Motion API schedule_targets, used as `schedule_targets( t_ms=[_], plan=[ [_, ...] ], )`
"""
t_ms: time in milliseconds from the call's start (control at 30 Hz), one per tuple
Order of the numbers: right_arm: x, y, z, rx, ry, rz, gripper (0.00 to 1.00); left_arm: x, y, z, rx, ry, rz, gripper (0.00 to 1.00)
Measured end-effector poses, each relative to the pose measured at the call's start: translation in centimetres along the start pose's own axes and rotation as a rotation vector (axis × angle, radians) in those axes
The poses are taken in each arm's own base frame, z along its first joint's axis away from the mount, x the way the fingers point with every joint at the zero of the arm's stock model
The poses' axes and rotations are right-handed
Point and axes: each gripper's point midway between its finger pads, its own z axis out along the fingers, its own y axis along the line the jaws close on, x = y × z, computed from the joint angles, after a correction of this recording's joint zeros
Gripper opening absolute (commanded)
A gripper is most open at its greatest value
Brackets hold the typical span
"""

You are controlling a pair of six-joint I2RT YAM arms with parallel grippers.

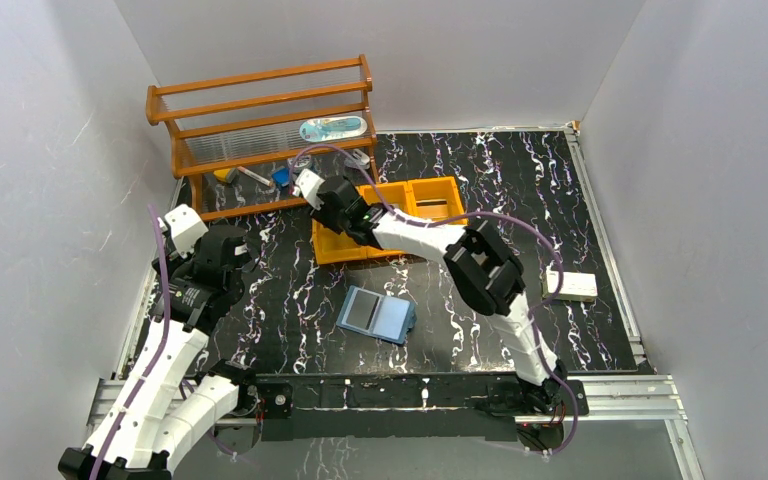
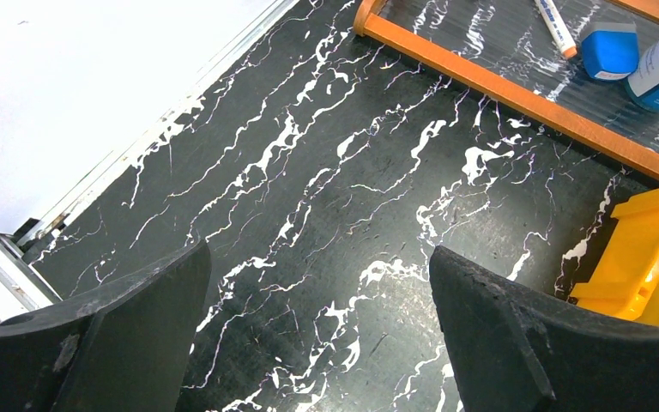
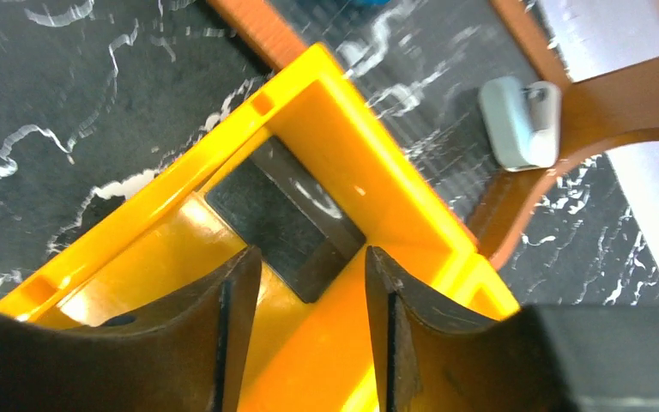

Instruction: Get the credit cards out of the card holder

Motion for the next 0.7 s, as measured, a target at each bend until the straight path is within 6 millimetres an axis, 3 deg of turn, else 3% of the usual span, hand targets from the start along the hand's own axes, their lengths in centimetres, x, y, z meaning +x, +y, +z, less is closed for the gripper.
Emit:
schedule_targets(
  t_ms=[167,333,533,600,700],
  plan=[
    [-3.3,-2.8,-5.0,0.061,-0.095,0.164,0.59,0.0,-0.1,0.0,0.008,0.002,0.002,0.98],
    [-4.0,-4.5,-11.4,0.096,-0.153,0.412,0.63,0.1,-0.9,0.0,0.043,0.014,0.016,0.98],
    [-0.4,-3.4,-18.5,0.069,-0.16,0.788,0.7,1.0,-3.7,0.1,0.174,0.062,0.07,0.98],
    [1.2,-2.3,-20.1,0.039,-0.166,0.906,0.72,1.8,-4.8,0.1,0.231,0.089,0.098,0.98],
    [5.4,0.3,-21.6,-0.01,-0.136,1.067,0.73,3.3,-6.6,0.1,0.32,0.141,0.149,0.98]
  ],
)
